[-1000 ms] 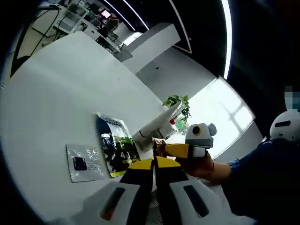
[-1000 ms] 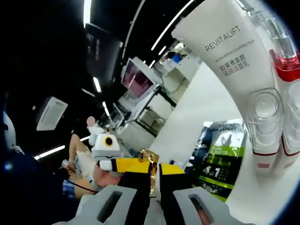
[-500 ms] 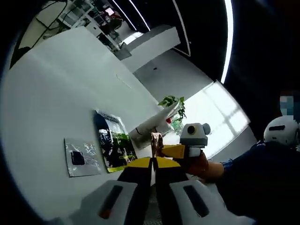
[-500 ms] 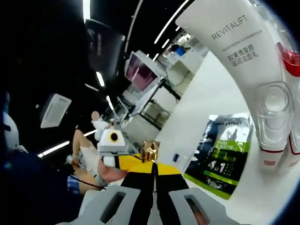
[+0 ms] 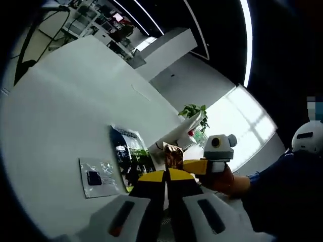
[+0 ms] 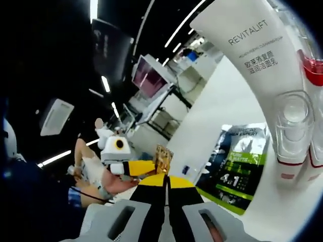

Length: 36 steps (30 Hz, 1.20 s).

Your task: Arrange the skincare products in the storage area until every visible bottle or jar stands upright without overlapping.

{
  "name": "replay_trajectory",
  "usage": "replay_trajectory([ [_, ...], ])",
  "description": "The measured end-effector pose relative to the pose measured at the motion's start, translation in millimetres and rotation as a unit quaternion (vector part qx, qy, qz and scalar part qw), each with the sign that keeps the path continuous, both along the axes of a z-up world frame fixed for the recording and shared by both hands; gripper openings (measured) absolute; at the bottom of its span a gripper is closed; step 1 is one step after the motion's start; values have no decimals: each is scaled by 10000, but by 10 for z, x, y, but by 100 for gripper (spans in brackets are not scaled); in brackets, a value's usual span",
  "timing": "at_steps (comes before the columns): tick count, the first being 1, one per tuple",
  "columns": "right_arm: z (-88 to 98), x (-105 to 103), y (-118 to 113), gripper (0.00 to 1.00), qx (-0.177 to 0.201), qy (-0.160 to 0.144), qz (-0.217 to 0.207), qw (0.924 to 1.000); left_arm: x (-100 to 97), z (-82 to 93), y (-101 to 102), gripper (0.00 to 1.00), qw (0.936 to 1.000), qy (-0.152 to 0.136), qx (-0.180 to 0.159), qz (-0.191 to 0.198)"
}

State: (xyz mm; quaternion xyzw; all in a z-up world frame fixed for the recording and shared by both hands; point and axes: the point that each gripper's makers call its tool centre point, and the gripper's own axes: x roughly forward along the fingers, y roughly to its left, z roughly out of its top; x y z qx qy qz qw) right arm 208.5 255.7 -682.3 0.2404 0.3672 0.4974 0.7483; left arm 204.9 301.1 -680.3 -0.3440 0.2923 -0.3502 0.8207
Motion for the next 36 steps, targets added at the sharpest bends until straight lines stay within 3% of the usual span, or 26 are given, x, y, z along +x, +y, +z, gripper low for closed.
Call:
replay_trajectory([
  [6,-112,20,-47,0,-193,129,-83,9997,-61,-83,-82,0,9994,6,93,-326],
  [11,-116,32,-55,0,-371,-72,-240,9990,-81,-144,-146,0,9978,164,137,-625],
  [15,-101,75,-115,0,-397,-31,-386,9985,-40,-90,-214,0,9967,-126,366,-710],
  [19,-98,77,-118,0,-324,147,-483,9982,-64,-30,-216,0,9965,-290,320,-711],
  [24,-44,45,-96,0,-424,-72,-412,9982,-82,-25,-194,0,9961,-407,407,-673],
  [28,-18,52,-101,0,-446,-194,-420,9979,-63,-50,-204,0,9914,-708,817,-736],
  [33,13,36,-74,0,-484,-405,-385,9973,-37,-69,-203,0,9895,-701,1036,-720],
  [36,39,32,-49,0,-473,-474,-358,9971,31,-86,-150,0,9932,-426,950,-525],
])
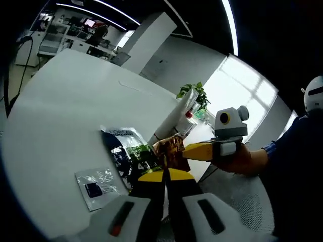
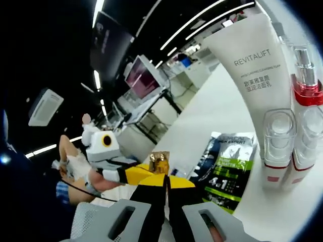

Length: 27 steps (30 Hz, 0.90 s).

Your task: Arrange the skincare products in the storage area until every visible bottle or jar stands upright without overlapping.

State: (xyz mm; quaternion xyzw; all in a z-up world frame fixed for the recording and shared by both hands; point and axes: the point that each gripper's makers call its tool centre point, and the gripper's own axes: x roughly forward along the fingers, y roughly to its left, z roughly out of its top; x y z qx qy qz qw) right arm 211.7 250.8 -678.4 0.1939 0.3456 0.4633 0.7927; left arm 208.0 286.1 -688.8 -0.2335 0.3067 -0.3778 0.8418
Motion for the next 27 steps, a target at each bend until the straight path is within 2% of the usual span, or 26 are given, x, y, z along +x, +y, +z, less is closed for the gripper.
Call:
replay_trajectory([
  [3,1,25,-11,0,-22,-58,-37,10000,36,35,22,0,9993,166,-305,172],
  [5,-14,27,-24,0,-29,-4,-43,10000,20,38,21,0,9991,177,-356,125],
  [8,-55,-7,-29,0,-55,140,-2,9999,-19,20,-3,0,9996,160,-233,59],
  [14,-113,-34,19,0,-130,200,80,9997,-51,-26,54,0,9996,211,-117,111],
  [17,-122,-67,39,0,-227,71,171,9996,-58,-28,81,0,9995,223,-152,178],
  [19,-123,-68,39,0,-249,39,189,9995,-47,-33,87,0,9996,121,-80,225],
  [27,-119,-44,12,0,-292,-21,156,9994,-29,-28,74,0,9996,148,-58,225],
])
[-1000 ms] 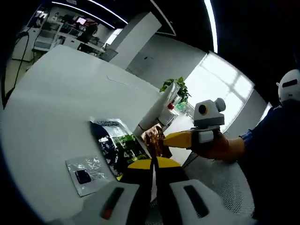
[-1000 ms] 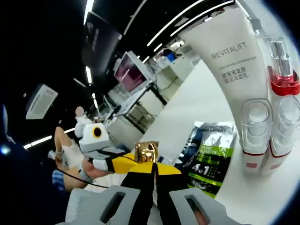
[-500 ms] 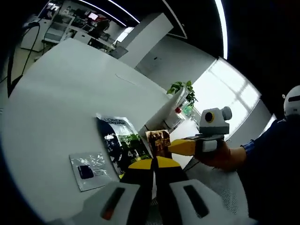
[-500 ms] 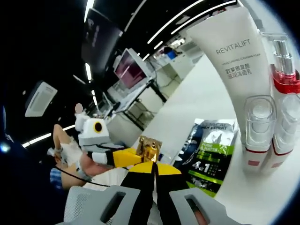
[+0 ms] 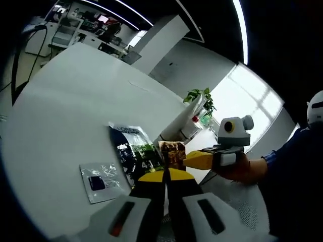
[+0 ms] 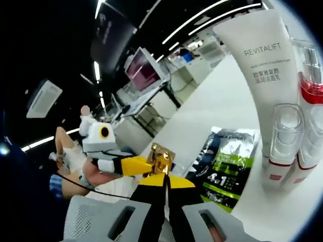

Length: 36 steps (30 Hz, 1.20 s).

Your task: Arrange the skincare products in the storage area until every visible bottle or jar stands upright without overlapping.

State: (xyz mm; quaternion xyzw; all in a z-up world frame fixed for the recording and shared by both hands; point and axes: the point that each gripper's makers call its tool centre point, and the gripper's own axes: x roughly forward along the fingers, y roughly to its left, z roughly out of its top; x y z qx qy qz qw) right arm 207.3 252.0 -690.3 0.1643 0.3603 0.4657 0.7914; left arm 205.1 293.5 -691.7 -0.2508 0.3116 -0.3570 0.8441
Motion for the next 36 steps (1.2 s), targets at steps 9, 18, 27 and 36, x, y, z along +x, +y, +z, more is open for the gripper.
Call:
replay_trajectory([
  [9,17,5,1,0,-39,-123,26,9999,4,23,21,0,9999,-73,82,-7],
  [18,15,65,-68,0,-141,-249,-90,9995,34,24,100,0,9996,-137,186,133],
  [27,13,87,-81,0,-98,-148,-196,9997,100,54,202,0,9994,-123,188,264],
  [36,-8,120,-132,0,-213,-194,-298,9991,415,0,408,0,9968,66,466,650],
])
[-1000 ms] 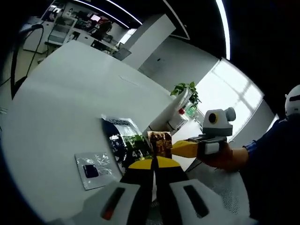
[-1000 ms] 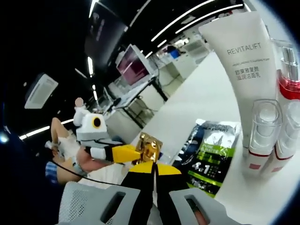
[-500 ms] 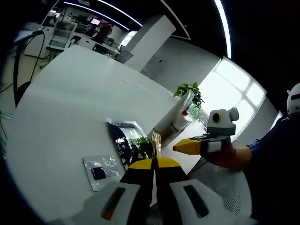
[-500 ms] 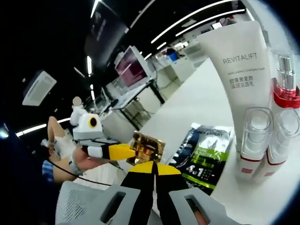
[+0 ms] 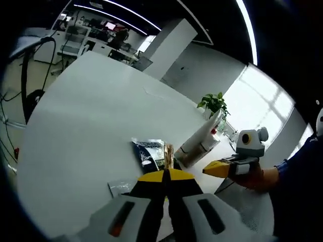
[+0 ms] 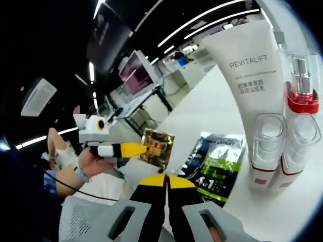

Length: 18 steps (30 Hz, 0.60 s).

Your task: Arrange the skincare products in the storage area until every visible bottle or jar stands upright without overlapping.

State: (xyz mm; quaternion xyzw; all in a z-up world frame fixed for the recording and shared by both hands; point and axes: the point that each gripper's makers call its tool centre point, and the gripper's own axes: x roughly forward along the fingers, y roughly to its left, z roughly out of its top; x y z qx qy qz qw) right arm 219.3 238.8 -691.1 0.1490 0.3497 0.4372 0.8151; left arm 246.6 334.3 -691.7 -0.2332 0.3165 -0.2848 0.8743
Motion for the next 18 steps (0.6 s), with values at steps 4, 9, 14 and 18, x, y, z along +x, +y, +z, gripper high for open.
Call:
replay_trajectory([
  [4,-12,9,-15,0,-56,-43,3,10000,230,-123,119,0,9995,176,151,202],
  [9,-25,32,-39,0,-81,-49,-50,9999,494,-340,188,0,9975,468,431,294],
  [14,-42,27,-49,0,-146,-80,-29,9999,573,-534,234,0,9936,729,837,200],
  [18,-59,30,-42,0,-169,-78,-22,9998,574,-638,261,0,9901,832,1120,128],
])
